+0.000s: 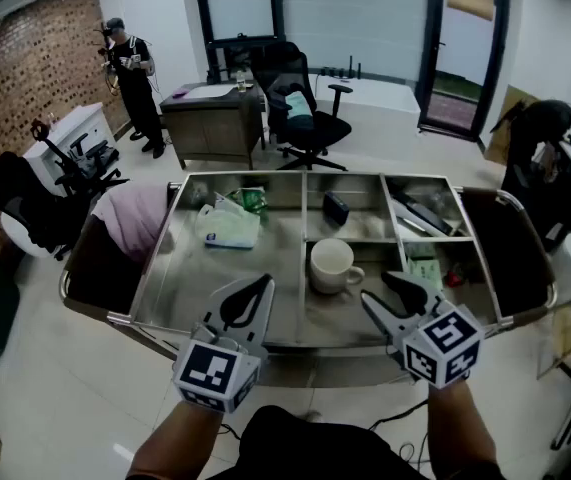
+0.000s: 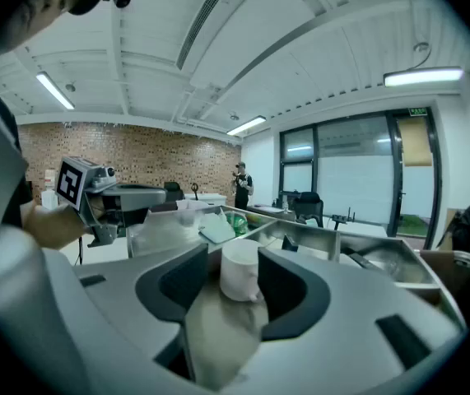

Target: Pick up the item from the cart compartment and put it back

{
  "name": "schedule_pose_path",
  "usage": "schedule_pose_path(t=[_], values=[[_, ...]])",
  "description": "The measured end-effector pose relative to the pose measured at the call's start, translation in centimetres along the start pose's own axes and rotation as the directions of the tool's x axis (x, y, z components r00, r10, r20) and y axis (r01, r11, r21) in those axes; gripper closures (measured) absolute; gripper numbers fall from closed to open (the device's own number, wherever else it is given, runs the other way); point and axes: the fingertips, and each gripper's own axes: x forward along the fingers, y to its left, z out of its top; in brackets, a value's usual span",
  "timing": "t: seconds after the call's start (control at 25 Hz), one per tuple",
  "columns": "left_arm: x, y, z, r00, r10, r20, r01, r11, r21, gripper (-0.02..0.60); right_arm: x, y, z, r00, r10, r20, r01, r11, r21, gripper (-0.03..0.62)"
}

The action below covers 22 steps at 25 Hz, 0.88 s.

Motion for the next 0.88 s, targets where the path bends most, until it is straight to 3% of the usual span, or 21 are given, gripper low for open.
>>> schedule_pose_path(t=[0.24, 0.4, 0.48, 0.56, 0.88], values=[[3.2, 2.3, 0.6, 1.0, 0.016, 0.02, -0.016, 1.0, 0.019, 0.581, 4.2, -1.7, 0.2, 0.994, 0.022, -0.104, -0.033, 0.994, -0.107, 0.329], [5.7, 4.2, 0.2, 0.999, 0.046, 0.007, -0.047, 0.998, 0.029, 0.581, 6.8, -2.5, 0.1, 0.985, 0.064, -0.161, -0.084, 0.989, -0.12, 0.323], [6.9, 5.1, -0.2, 0.998, 0.056, 0.0, -0.056, 0.998, 0.032, 0.581, 7.9, -2.2, -0.4, 0.975, 0.101, -0.199, -0.124, 0.986, -0.111, 0.219], [8.0, 5.9, -0.9, 0.998, 0.068, -0.01, -0.068, 0.997, 0.033, 0.581, 9.0, -1.9, -0.9, 0.965, 0.119, -0.234, -0.149, 0.982, -0.112, 0.169], [10.8, 7.1, -4.2, 0.995, 0.065, -0.079, -0.066, 0.998, -0.011, 0.581, 12.2, -1.3, -2.6, 0.943, 0.131, -0.304, -0.162, 0.984, -0.078, 0.161]])
